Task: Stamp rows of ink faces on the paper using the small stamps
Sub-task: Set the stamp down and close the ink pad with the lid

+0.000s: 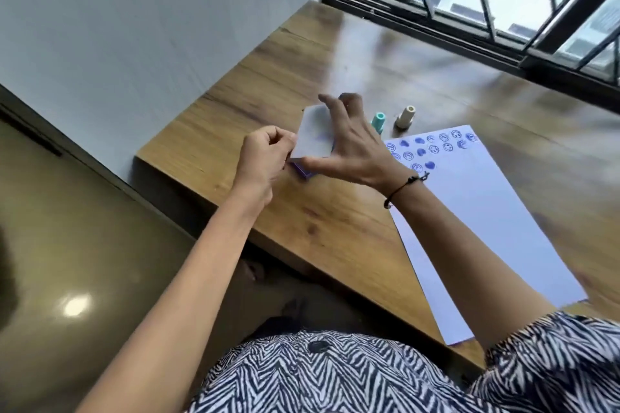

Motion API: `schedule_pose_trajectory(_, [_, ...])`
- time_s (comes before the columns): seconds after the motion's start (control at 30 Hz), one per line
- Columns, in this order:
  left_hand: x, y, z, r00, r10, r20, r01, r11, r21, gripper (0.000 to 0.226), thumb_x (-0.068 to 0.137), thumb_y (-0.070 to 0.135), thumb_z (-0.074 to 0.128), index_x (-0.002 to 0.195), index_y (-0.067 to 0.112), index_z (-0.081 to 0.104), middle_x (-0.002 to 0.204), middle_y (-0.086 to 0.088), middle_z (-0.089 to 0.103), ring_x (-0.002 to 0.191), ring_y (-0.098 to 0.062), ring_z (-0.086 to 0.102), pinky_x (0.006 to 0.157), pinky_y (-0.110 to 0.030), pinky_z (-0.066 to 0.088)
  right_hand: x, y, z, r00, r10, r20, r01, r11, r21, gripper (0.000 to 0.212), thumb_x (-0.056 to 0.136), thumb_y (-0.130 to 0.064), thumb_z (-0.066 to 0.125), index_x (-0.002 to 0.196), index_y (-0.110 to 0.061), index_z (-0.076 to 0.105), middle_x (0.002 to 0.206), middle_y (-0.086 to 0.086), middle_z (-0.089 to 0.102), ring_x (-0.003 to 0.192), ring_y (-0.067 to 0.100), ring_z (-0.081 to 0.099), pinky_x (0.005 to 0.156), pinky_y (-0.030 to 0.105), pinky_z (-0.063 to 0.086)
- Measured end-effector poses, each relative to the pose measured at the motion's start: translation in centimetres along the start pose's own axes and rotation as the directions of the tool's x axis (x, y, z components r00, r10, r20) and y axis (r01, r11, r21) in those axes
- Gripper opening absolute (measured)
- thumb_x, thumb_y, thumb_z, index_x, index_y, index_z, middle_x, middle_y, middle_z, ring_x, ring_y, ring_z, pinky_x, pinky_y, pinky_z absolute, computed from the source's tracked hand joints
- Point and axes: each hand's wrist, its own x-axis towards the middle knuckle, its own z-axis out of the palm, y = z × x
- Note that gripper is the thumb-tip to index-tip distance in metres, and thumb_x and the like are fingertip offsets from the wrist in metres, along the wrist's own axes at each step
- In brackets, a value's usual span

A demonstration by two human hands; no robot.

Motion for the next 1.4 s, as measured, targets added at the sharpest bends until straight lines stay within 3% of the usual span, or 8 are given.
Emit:
schedule_pose_trajectory(0.1, [0.6, -0.5, -0.1, 0.996, 0.069, 0.054, -0.076, 0.988, 0.135, 0.022, 0.081, 0.011, 0.058, 0.061, 0.020, 0.060, 0.056, 0.003, 0.055, 0.051, -0.009, 0.046, 0.051, -0.024, 0.036, 0.2, -0.4, -0.9, 0.999, -0.030, 0.014, 0.033, 0.944, -0.330, 0.094, 0.058, -0.066, 0.066, 0.129, -0.012, 0.038, 0.122, 0.012, 0.042, 0.109, 0.029, 0.046, 0.092, 0.042, 0.039])
schedule_pose_trajectory(0.23, [1.0, -0.4, -0.7, 0.978, 0.091, 0.188, -0.123, 0.979, 0.162, 0.017, 0.082, 0.012, 0.059, 0.066, 0.016, 0.065, 0.059, -0.001, 0.059, 0.051, -0.008, 0.048, 0.056, -0.026, 0.040, 0.0, -0.4, -0.8, 1.000, 0.007, 0.009, -0.002, 0.860, -0.511, 0.100, 0.053, -0.078, 0.058, 0.121, -0.007, 0.040, 0.120, 0.012, 0.047, 0.111, 0.030, 0.046, 0.091, 0.048, 0.038])
schedule_pose_trajectory(0.37, [0.9, -0.7, -1.2, 0.968, 0.206, 0.147, -0.246, 0.899, 0.362, 0.021, 0.083, 0.007, 0.054, 0.100, 0.008, 0.066, 0.092, -0.009, 0.068, 0.087, -0.022, 0.062, 0.084, -0.034, 0.046, -0.5, -0.4, -0.2, 0.994, 0.090, -0.065, -0.110, 0.858, -0.502, 0.100, 0.053, -0.082, 0.056, 0.114, -0.002, 0.046, 0.117, 0.015, 0.053, 0.110, 0.032, 0.049, 0.098, 0.048, 0.036])
schedule_pose_trajectory(0.47, [0.0, -2.4, -1.3, 0.922, 0.346, 0.174, -0.380, 0.724, 0.575, 0.069, 0.077, 0.006, 0.060, 0.138, 0.005, 0.028, 0.126, -0.015, 0.054, 0.117, -0.032, 0.044, 0.104, -0.037, 0.030, -0.8, -0.5, 0.6, 0.974, 0.194, -0.113, -0.224, 0.871, -0.438, 0.097, 0.056, -0.080, 0.056, 0.110, 0.000, 0.051, 0.117, 0.018, 0.055, 0.113, 0.033, 0.048, 0.098, 0.043, 0.037])
schedule_pose_trajectory(0.53, [-0.8, -3.7, -0.9, 0.912, 0.323, 0.252, -0.408, 0.665, 0.625, 0.100, 0.071, 0.017, 0.070, 0.143, 0.005, 0.001, 0.137, -0.014, 0.045, 0.123, -0.034, 0.034, 0.109, -0.042, 0.025, -0.7, -0.6, 1.3, 0.963, 0.253, -0.094, -0.268, 0.857, -0.439, 0.096, 0.059, -0.077, 0.056, 0.113, 0.001, 0.050, 0.124, 0.019, 0.052, 0.120, 0.034, 0.045, 0.092, 0.041, 0.042])
schedule_pose_trajectory(0.7, [-1.0, -4.8, 0.7, 0.887, 0.407, 0.216, -0.439, 0.604, 0.665, 0.118, 0.065, 0.037, 0.075, 0.141, -0.001, -0.006, 0.128, -0.018, 0.051, 0.112, -0.038, 0.041, 0.102, -0.049, 0.034, 0.2, -1.0, 2.5, 0.944, 0.322, -0.074, -0.319, 0.830, -0.458, 0.092, 0.061, -0.072, 0.060, 0.114, 0.003, 0.050, 0.128, 0.019, 0.050, 0.119, 0.032, 0.044, 0.082, 0.038, 0.046])
schedule_pose_trajectory(0.93, [-0.7, -5.1, 1.1, 0.911, 0.365, 0.191, -0.399, 0.662, 0.634, 0.116, 0.069, 0.025, 0.072, 0.139, 0.008, -0.019, 0.128, -0.019, 0.048, 0.115, -0.035, 0.036, 0.104, -0.045, 0.034, 1.2, -0.8, 3.6, 0.942, 0.330, -0.063, -0.326, 0.851, -0.412, 0.087, 0.061, -0.079, 0.053, 0.098, 0.000, 0.055, 0.106, 0.019, 0.060, 0.116, 0.035, 0.049, 0.064, 0.031, 0.038])
schedule_pose_trajectory(1.4, [-1.1, -4.8, 1.0, 0.924, 0.305, 0.228, -0.380, 0.689, 0.617, 0.107, 0.072, 0.017, 0.066, 0.141, 0.008, -0.015, 0.130, -0.019, 0.046, 0.120, -0.035, 0.031, 0.106, -0.047, 0.032, 1.2, -1.6, 3.4, 0.949, 0.312, 0.041, -0.257, 0.845, -0.468, 0.083, 0.071, -0.072, 0.052, 0.108, 0.003, 0.050, 0.109, 0.019, 0.056, 0.100, 0.032, 0.055, 0.066, 0.031, 0.035])
